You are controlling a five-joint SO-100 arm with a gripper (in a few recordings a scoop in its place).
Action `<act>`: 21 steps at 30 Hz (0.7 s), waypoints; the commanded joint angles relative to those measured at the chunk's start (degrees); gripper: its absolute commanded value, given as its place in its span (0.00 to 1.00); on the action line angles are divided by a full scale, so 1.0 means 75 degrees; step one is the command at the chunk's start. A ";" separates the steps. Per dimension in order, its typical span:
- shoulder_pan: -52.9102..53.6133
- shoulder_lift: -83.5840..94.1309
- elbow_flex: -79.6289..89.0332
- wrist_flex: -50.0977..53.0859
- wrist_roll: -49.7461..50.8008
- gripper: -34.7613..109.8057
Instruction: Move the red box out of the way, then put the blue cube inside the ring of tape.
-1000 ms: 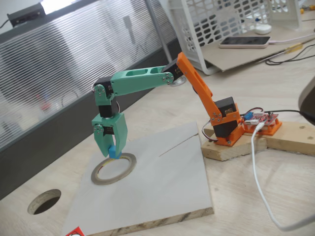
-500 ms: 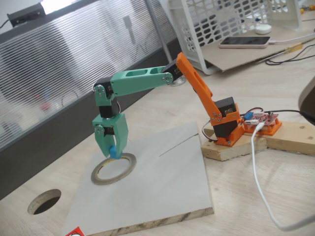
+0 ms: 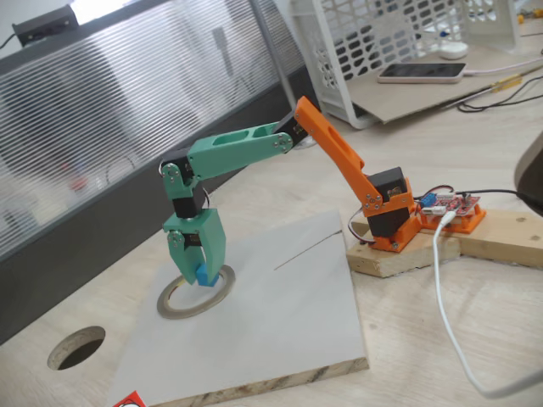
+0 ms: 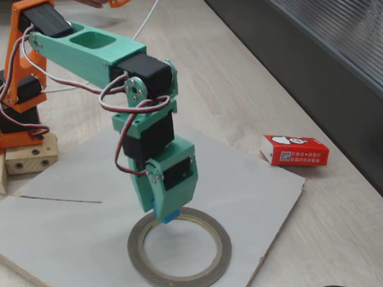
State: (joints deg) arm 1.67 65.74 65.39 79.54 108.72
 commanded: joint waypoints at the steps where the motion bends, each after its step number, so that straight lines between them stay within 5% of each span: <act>1: 0.0059 0.0000 -0.0211 0.0047 0.0141 0.35; 21: 0.0141 -0.0762 -0.1980 0.0070 0.0141 0.34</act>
State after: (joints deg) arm 1.85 59.68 51.77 79.80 108.72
